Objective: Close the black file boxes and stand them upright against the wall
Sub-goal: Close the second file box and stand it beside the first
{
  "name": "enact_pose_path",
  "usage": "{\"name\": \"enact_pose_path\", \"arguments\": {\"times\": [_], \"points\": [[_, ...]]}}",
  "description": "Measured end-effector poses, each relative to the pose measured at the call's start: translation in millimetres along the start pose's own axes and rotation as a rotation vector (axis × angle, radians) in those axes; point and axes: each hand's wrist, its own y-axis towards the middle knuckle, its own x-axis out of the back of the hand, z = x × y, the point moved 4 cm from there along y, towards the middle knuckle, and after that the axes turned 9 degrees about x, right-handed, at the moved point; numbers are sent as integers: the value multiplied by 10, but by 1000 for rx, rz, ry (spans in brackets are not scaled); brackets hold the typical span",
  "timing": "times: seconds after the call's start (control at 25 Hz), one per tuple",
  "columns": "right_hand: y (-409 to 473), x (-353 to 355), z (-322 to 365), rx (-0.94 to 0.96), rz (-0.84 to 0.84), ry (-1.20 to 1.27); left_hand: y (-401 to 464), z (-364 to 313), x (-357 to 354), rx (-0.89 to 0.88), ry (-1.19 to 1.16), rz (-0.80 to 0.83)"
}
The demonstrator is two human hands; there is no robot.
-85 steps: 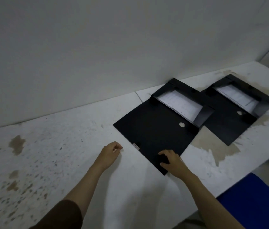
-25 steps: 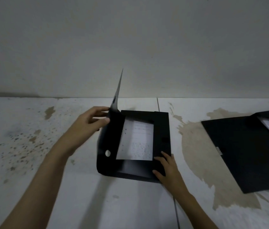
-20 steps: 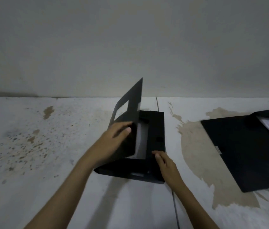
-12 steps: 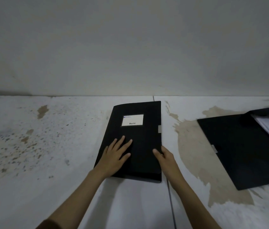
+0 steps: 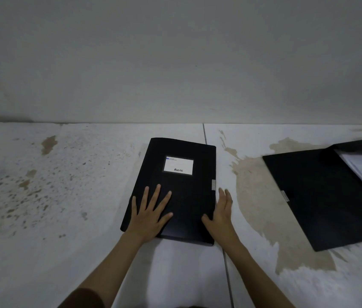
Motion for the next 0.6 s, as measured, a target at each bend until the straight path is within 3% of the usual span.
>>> {"name": "enact_pose_path", "arguments": {"times": [0.12, 0.24, 0.44, 0.6], "points": [[229, -65, 18, 100, 62, -236, 12, 23, -35, 0, 29, -58], [339, -135, -48, 45, 87, -438, 25, 57, -62, 14, 84, -53], [343, -180, -142, 21, 92, -579, 25, 85, -72, 109, 189, 45], [368, -176, -175, -39, 152, -577, 27, 104, -15, 90, 100, 30]]}}
